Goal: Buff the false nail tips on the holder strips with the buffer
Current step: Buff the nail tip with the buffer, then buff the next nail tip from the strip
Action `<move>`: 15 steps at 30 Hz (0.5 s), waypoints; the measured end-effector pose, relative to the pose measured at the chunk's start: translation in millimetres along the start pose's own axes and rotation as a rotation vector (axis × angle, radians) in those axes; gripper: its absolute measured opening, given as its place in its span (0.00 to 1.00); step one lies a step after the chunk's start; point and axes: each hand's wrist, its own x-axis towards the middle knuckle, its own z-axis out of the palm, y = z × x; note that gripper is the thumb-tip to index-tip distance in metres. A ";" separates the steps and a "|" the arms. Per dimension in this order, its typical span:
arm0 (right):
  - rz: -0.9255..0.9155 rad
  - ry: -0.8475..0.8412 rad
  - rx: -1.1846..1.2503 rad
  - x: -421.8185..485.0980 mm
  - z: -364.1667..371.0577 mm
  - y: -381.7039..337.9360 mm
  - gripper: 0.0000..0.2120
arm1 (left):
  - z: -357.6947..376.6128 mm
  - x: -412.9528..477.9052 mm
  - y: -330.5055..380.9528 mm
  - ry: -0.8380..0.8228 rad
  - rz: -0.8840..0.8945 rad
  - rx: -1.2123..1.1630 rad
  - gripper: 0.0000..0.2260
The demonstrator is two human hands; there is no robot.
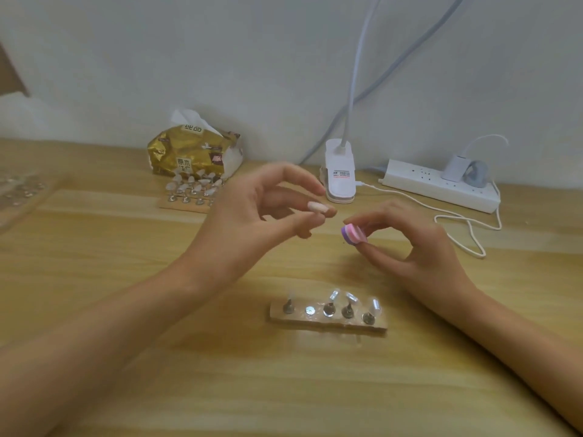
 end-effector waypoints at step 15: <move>-0.035 -0.130 -0.051 -1.2 3.5 3.5 0.10 | 5.1 -40.0 -17.3 -0.314 -0.100 0.390 0.04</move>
